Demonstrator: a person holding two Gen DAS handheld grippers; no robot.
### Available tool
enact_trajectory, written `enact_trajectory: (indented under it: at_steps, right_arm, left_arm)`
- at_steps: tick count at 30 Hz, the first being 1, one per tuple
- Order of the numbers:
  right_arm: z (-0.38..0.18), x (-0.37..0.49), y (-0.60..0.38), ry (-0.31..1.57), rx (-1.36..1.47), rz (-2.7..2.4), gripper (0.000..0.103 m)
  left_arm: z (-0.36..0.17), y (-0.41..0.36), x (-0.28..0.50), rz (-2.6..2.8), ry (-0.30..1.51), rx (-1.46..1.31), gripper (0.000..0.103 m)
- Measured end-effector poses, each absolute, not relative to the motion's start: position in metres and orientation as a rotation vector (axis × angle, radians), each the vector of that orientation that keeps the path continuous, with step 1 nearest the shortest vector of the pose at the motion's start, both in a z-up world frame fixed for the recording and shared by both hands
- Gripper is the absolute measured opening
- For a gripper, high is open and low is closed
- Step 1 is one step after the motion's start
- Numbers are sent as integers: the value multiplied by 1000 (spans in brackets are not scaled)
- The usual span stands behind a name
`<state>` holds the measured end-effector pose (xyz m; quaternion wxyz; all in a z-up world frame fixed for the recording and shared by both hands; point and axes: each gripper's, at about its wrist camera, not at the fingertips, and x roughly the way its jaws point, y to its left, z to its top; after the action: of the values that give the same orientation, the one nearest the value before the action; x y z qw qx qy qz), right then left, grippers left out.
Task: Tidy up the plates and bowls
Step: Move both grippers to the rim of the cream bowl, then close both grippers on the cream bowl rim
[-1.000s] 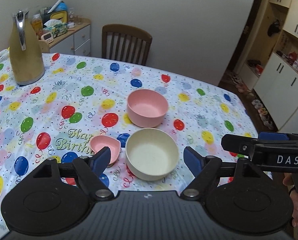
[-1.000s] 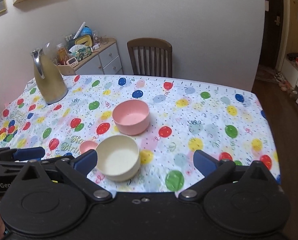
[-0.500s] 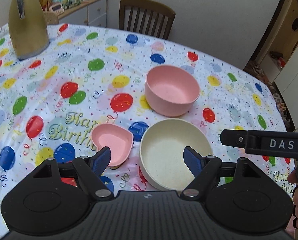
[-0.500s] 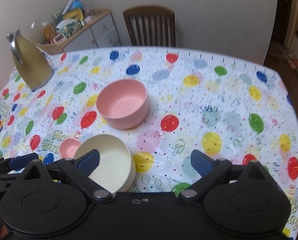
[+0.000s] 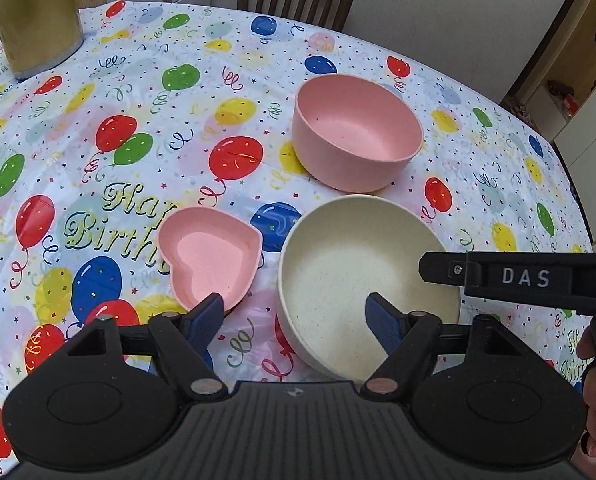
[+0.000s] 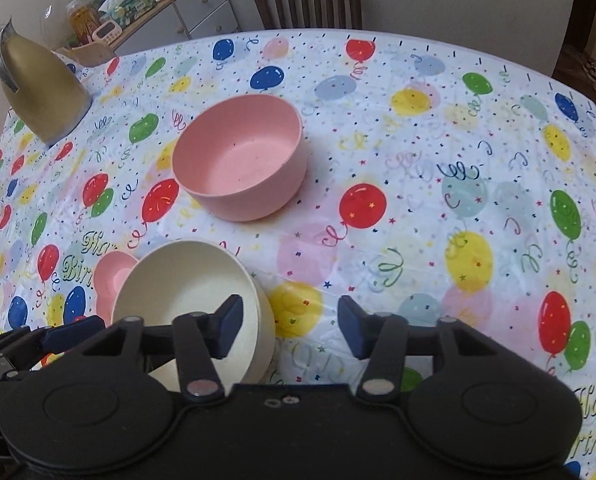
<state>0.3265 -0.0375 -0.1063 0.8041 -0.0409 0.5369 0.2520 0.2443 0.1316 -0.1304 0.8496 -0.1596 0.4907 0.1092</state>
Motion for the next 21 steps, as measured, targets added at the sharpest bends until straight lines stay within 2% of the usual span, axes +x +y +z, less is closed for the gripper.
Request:
enact_trajectory:
  at_steps: [4,6,12,14,21]
  right_arm:
    - [-111,325,-34,1162,-96,549,32]
    - [-112,325,-32,1162,-104,550,27]
    - [-112,319,-27,1151,-130,566,10]
    - [-110,317,-25,1142,-143,567,4]
    - [-105,304,-27,1134,-166,546,4]
  left_arm:
    - [-132,131,246,218,1044,-345,53]
    - [-132,131,246,215,1045,-346,39]
    - [-130,133,247,212,1051,-353,21]
    - [-130,135,245,210,1054,-360,18]
    - [-122,132,231,193,1059,-365,16]
